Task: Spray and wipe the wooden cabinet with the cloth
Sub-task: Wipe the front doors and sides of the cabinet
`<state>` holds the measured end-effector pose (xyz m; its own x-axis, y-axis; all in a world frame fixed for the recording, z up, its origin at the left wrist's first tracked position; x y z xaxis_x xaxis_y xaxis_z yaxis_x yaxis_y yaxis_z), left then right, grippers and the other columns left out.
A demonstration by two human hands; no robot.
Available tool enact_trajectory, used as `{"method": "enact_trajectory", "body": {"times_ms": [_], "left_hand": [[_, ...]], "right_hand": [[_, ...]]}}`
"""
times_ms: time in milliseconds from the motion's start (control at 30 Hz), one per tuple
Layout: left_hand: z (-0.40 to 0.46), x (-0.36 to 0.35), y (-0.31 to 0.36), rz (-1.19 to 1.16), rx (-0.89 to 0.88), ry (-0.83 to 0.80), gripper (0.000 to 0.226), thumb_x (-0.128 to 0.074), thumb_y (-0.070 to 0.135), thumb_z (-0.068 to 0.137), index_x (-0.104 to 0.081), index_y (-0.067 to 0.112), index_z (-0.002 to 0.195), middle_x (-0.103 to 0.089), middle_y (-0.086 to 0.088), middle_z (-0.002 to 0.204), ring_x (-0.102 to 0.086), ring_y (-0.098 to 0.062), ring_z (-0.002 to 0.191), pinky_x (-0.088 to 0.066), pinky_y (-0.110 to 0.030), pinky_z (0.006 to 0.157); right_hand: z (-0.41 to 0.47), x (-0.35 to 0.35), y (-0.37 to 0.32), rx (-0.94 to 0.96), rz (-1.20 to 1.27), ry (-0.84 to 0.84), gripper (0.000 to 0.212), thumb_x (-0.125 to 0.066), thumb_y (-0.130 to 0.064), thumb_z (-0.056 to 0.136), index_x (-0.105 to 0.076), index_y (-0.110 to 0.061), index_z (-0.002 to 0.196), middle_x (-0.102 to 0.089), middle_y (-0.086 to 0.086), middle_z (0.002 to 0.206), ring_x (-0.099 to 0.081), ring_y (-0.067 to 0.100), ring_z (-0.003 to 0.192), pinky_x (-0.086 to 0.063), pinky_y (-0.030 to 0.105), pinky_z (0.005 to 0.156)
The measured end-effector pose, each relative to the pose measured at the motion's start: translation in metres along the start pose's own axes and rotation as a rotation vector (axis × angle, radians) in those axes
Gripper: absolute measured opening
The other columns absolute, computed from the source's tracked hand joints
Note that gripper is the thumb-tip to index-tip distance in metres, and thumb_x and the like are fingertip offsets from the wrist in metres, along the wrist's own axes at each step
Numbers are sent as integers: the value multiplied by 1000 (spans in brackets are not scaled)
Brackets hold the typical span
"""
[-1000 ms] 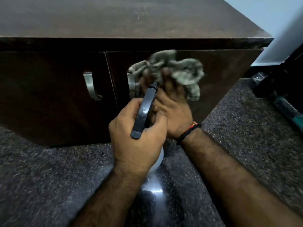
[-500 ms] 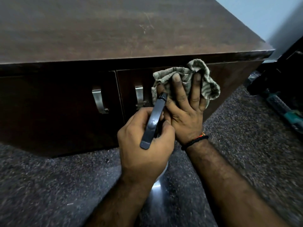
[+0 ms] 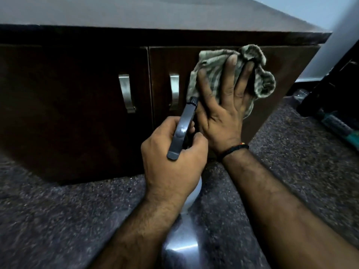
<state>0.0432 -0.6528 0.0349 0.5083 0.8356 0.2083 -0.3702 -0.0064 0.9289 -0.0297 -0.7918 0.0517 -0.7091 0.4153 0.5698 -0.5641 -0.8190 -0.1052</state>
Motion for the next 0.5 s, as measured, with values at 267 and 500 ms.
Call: {"method": "enact_trajectory", "body": {"times_ms": [267,500], "left_hand": [[-25,40,-15,24,-22,57,10,-67,28,77,-68,18,78,-67,-4,58,-69,-25,54,-58,-46,56],[-38,49,-11,63,-40,57,6,-68,23,79,-67,18,77,-66,-5,58,-69,-26,54,-57,-46,57]], "right_hand": [[12,-2,-58,57,378,56,52,-51,-17,104,-38,2,150,-26,33,158,-7,52,149,-6,57,124],[-43,-28,-54,242,362,-55,49,-48,-22,104,-40,-15,152,2,6,169,-7,38,153,-9,39,124]]}}
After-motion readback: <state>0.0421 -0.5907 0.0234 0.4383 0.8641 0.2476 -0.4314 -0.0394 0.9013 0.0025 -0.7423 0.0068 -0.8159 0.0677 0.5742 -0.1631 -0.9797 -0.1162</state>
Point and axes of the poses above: each hand's wrist, its own z-axis towards the middle knuckle, its own x-axis out of the back of the hand, y = z × x, the point moved 9 cm from there along z, towards the middle knuckle
